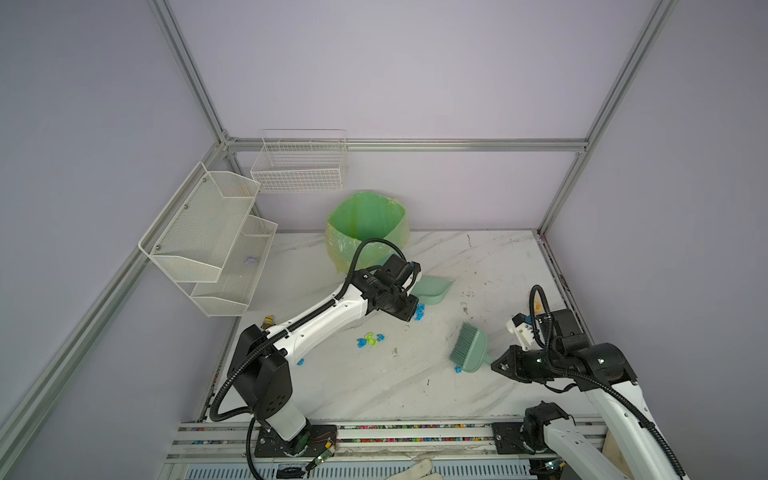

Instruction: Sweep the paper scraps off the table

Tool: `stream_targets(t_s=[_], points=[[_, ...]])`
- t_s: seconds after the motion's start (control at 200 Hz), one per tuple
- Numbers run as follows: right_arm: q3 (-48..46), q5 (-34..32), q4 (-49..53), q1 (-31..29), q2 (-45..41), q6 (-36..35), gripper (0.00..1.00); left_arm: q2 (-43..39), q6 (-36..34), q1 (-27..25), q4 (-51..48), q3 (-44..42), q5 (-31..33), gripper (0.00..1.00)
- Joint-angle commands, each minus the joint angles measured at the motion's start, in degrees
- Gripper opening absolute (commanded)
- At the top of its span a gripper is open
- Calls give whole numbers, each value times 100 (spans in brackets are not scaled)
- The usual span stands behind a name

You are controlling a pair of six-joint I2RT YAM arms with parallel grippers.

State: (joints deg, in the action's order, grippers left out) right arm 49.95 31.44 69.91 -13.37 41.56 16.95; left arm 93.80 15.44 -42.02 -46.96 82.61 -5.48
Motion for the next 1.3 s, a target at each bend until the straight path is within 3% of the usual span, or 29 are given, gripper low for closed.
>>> stream_targets(t_s=[0.0, 0.425, 0.75, 0.975, 1.295], points=[[-66, 74, 166, -38, 19, -163, 0, -16, -31, -2, 96, 476, 11, 0], [-432, -140, 148, -43, 159, -73, 0, 112, 23, 1, 93, 544, -15, 0], [-321, -1105, 111, -304, 345, 336, 0, 105, 11, 0, 91, 506, -131, 0], [-39, -1374, -230, -353, 556, 610, 0, 87, -17, 1, 93, 457, -287, 0], [591, -2230, -834, -428, 1548, 635, 0, 18, -170, -8, 43, 420, -388, 0]])
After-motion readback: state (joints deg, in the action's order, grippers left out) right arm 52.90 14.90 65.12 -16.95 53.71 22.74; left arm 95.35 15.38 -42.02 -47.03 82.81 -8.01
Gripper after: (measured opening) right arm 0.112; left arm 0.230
